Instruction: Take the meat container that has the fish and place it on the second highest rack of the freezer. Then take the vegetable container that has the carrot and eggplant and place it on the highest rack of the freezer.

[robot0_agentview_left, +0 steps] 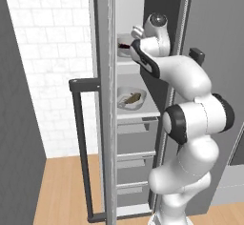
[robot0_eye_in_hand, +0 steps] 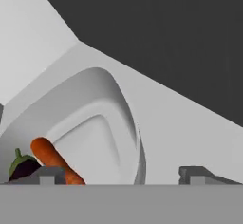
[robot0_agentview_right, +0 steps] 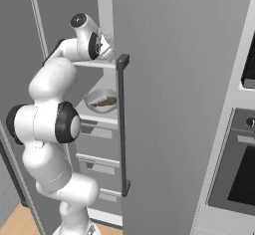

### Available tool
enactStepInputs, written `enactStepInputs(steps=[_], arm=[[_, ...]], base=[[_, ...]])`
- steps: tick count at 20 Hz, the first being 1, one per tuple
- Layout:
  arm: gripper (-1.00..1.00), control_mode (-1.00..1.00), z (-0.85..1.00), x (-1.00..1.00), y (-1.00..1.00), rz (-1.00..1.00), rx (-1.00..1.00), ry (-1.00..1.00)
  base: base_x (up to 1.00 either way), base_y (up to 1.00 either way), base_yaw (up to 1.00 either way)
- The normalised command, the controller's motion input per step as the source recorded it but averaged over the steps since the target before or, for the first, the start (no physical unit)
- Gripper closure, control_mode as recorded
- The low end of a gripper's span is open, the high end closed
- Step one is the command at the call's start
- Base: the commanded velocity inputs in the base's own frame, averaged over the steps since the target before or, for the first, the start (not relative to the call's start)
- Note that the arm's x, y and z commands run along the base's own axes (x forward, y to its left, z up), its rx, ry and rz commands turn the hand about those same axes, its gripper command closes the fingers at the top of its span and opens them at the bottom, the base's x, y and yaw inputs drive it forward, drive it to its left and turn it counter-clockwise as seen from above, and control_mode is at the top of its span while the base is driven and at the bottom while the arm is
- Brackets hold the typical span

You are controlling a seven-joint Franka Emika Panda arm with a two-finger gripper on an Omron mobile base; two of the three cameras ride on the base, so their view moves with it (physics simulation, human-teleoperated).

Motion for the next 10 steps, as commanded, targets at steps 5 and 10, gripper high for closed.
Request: enactStepInputs(steps=[5,10], arm=[[-1.00,-1.00,0.21,-0.76,-0.04,0.02,0.05,-0.13],[-1.00,-1.00,0.05,-1.00,-0.15,0.09,0.00,-0.05]], base=[[0.00,0.00,0.00],[0.00,0.00,0.00]])
